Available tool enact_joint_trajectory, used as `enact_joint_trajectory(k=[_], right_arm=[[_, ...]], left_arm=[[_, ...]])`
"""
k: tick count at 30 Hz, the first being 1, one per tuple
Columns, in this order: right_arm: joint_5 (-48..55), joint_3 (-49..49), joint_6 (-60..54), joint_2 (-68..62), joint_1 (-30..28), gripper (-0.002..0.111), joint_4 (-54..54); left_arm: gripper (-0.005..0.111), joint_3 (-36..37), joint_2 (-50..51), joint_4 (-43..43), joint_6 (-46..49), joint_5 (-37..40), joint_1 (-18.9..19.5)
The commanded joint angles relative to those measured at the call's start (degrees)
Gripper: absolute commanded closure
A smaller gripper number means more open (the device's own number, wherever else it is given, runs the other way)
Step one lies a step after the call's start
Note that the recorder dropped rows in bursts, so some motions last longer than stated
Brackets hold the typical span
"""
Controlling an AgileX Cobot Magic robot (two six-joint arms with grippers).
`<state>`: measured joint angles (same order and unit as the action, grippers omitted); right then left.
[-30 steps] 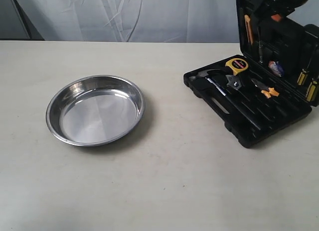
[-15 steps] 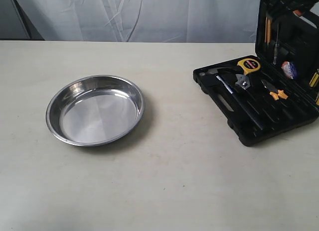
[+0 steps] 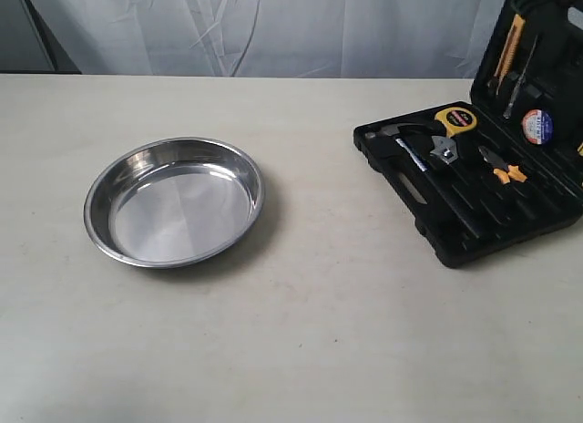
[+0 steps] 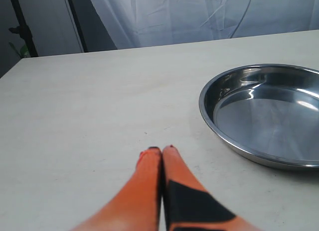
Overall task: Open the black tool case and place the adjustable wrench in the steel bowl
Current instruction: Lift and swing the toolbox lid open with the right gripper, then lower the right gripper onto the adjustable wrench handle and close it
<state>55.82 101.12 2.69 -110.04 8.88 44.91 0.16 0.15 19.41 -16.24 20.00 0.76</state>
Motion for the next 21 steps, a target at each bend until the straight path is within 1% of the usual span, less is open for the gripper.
enact_joint_trajectory(k=[1, 3, 4, 6, 7, 8, 9, 11, 12, 17, 19, 21], right_arm=[[1.69, 0.31, 10.13, 0.43, -0.34, 0.058, 7.75], [1.28, 0.31, 10.77, 0.66, -0.34, 0.071, 3.75], [0.40, 0.31, 10.77, 0.82, -0.34, 0.080, 0.33], [-1.66, 0.31, 8.23, 0.92, -0.34, 0.104, -12.86], [-2.06, 0.31, 4.24, 0.79, -0.34, 0.108, -19.33], [-2.08, 0.31, -4.95, 0.06, -0.34, 0.108, -29.59], [-1.95, 0.31, -11.00, -0.65, -0.34, 0.108, -36.22], [-2.03, 0.31, -21.82, -2.91, -0.12, 0.108, -49.46], [-2.44, 0.31, -23.52, -4.01, 0.01, 0.108, -53.74], [-4.96, 0.31, -24.95, -11.22, 0.41, 0.108, -60.97], [-2.68, 0.31, -28.60, -13.67, 0.41, 0.108, -63.95], [1.92, 0.31, -31.65, -15.34, 0.41, 0.108, -65.91]], left_arm=[[0.107, -0.16, -0.15, 0.00, -0.09, -0.61, 0.22], [0.107, -0.16, -0.15, 0.00, -0.09, -0.73, 0.22], [0.107, -0.16, -0.15, 0.00, -0.09, -0.61, 0.22], [0.107, -0.16, -0.15, 0.00, -0.09, -0.61, 0.22], [0.107, -0.16, -0.15, 0.00, -0.09, -0.61, 0.22], [0.107, -0.16, -0.15, 0.00, -0.09, -0.61, 0.22], [0.107, -0.16, -0.15, 0.00, -0.09, -0.61, 0.22], [0.107, -0.16, -0.15, 0.00, -0.09, -0.61, 0.22], [0.107, -0.16, -0.15, 0.00, -0.09, -0.61, 0.22], [0.107, -0.16, -0.15, 0.00, -0.09, -0.61, 0.22], [0.107, -0.16, -0.15, 0.00, -0.09, -0.61, 0.22], [0.107, -0.16, -0.15, 0.00, -0.09, -0.61, 0.22]])
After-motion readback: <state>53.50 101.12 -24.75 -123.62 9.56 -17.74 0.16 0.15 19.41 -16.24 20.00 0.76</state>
